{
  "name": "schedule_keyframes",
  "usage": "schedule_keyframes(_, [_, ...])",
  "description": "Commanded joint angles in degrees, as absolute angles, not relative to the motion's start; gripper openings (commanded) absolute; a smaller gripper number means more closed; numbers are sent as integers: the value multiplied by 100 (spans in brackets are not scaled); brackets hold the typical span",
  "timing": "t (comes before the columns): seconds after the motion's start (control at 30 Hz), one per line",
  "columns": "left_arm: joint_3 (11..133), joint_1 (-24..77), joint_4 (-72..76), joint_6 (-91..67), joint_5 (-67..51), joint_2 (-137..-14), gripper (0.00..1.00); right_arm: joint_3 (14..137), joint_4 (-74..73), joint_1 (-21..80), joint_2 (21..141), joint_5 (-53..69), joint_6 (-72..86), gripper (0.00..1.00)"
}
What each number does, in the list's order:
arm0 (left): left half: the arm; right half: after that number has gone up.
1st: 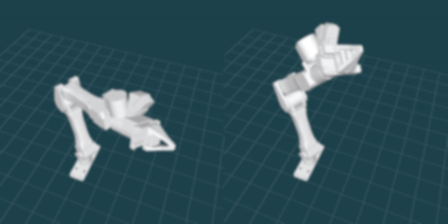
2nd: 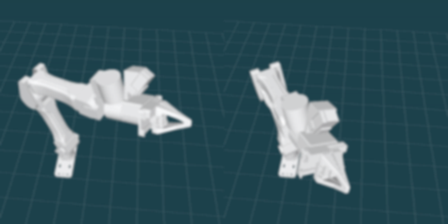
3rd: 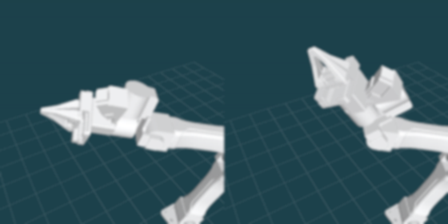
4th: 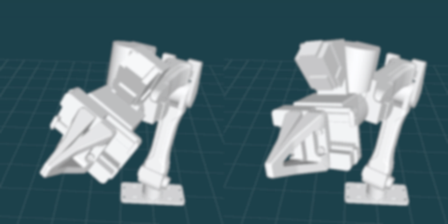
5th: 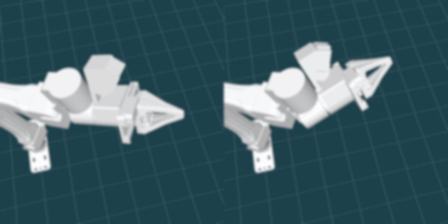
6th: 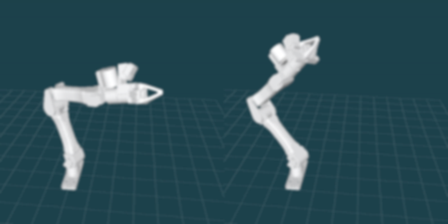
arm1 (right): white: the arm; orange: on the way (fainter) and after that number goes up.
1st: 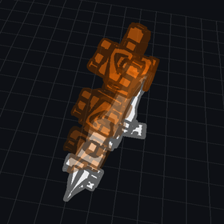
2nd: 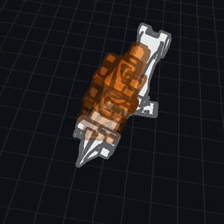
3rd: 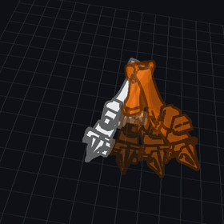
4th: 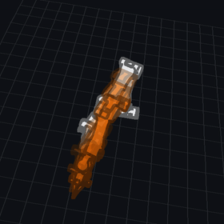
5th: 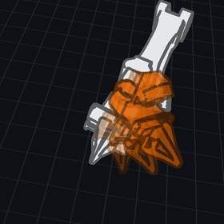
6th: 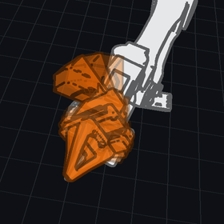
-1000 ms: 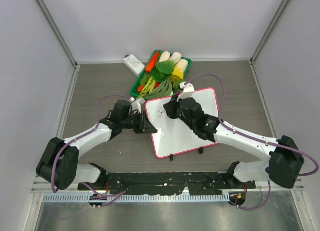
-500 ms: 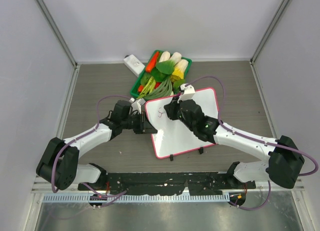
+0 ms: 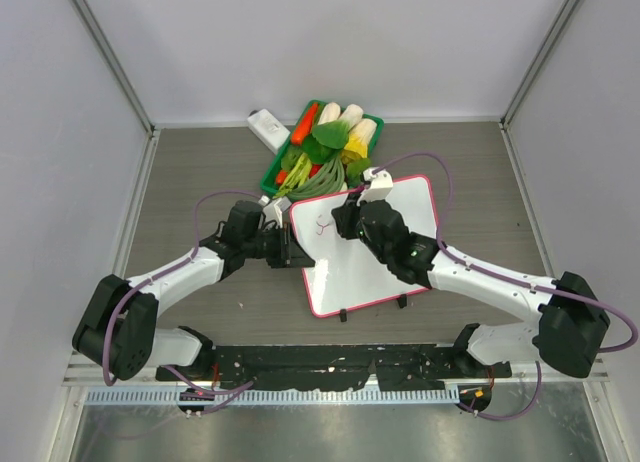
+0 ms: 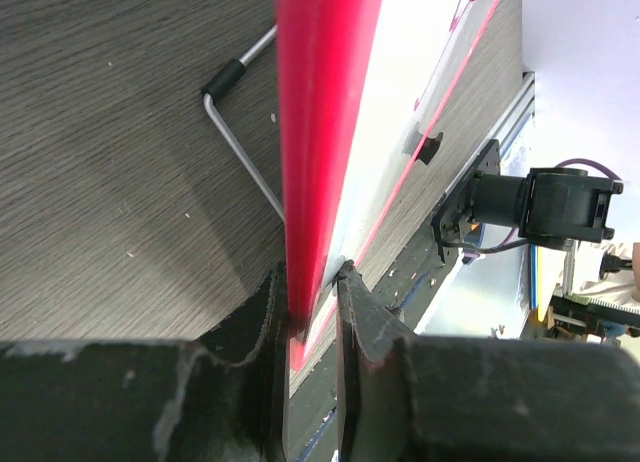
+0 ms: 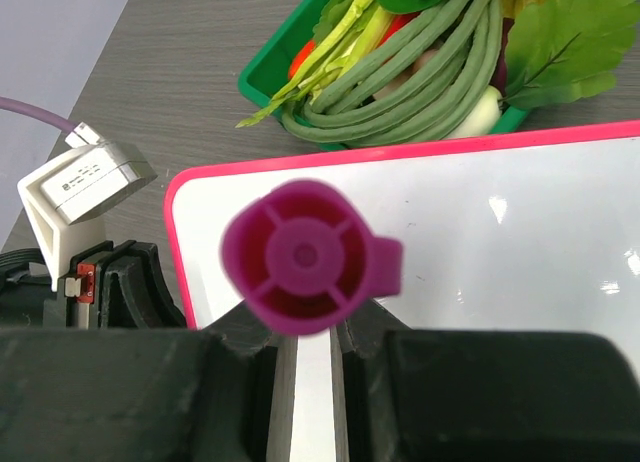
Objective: Write a sentence on the whiteboard
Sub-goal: Write with the whiteboard marker on the whiteboard.
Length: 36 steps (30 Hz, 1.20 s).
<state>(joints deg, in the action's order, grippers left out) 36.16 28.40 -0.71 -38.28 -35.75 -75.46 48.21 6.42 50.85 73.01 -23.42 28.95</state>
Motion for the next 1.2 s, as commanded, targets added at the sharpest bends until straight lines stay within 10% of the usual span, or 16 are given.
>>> schedule_keyframes(0.0, [3577,2936,-677,-3358,-2769,-7594,0,4772,510,5063,7137,-2926,2769,1])
schedule_keyframes(1.17, [3612,2988,-738,-3322,-2707,-7629,0,4746,1020,5063,7119,-2285,2733,2])
